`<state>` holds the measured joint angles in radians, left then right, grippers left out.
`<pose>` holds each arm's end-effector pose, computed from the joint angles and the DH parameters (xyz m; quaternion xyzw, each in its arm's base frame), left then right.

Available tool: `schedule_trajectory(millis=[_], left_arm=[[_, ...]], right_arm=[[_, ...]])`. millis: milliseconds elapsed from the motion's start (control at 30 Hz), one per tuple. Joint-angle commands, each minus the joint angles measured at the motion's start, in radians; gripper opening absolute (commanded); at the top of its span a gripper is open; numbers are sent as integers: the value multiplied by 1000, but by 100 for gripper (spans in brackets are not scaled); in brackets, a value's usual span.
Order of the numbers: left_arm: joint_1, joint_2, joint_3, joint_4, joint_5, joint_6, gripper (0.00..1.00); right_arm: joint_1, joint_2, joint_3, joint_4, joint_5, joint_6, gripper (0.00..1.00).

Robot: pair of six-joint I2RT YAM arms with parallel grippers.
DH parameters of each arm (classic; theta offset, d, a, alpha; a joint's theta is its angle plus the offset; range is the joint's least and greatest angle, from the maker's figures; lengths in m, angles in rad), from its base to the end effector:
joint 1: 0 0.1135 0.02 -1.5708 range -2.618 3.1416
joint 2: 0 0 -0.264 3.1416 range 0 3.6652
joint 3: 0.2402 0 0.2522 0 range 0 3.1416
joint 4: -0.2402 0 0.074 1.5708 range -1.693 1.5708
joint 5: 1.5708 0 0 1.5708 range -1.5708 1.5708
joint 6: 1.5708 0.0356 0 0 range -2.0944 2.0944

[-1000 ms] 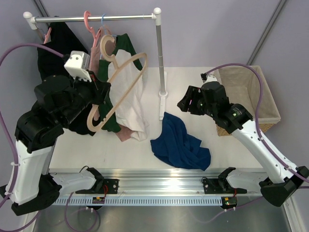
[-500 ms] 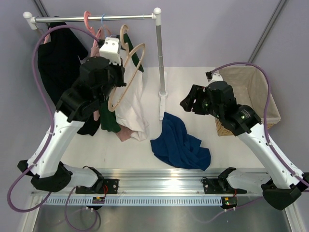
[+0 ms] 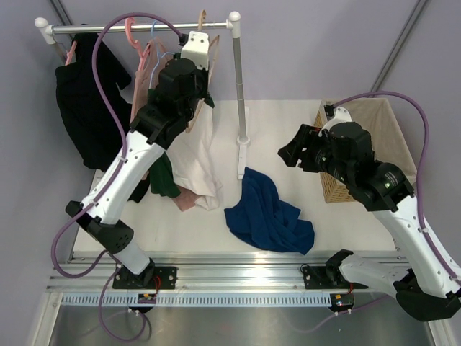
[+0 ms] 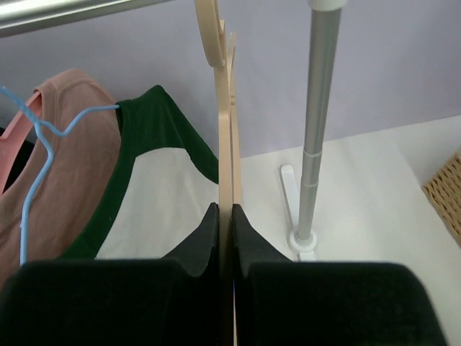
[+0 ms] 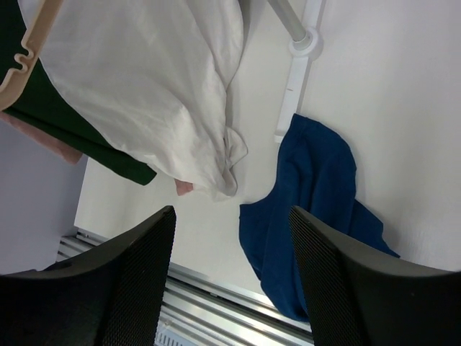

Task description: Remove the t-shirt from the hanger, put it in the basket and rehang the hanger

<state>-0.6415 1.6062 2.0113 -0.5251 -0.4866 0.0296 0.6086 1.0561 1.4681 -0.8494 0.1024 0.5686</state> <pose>0.2788 -0.1875 0.5164 0.0882 0.7383 -0.0221 0.6683 0.1576 0.1054 0.4500 0.0106 0.8430 0.2618 0.4699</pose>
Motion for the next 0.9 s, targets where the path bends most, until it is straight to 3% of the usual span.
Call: schedule_trajectory(millis=[0,200,433,867], left_arm=[[40,14,64,148,-27,23,0],[86,89,119,178,-6,23,0],[118,138,92,198,112,-16,0],[118,95,-106,214,132,-94,0]], right_arm=[[0,-27,43,-42,54,-36,72],[0,-34,35,-57,72,-53,73],[0,-42,37,-65,95,-78,73],[0,-39,26,-47,111,-87,73]])
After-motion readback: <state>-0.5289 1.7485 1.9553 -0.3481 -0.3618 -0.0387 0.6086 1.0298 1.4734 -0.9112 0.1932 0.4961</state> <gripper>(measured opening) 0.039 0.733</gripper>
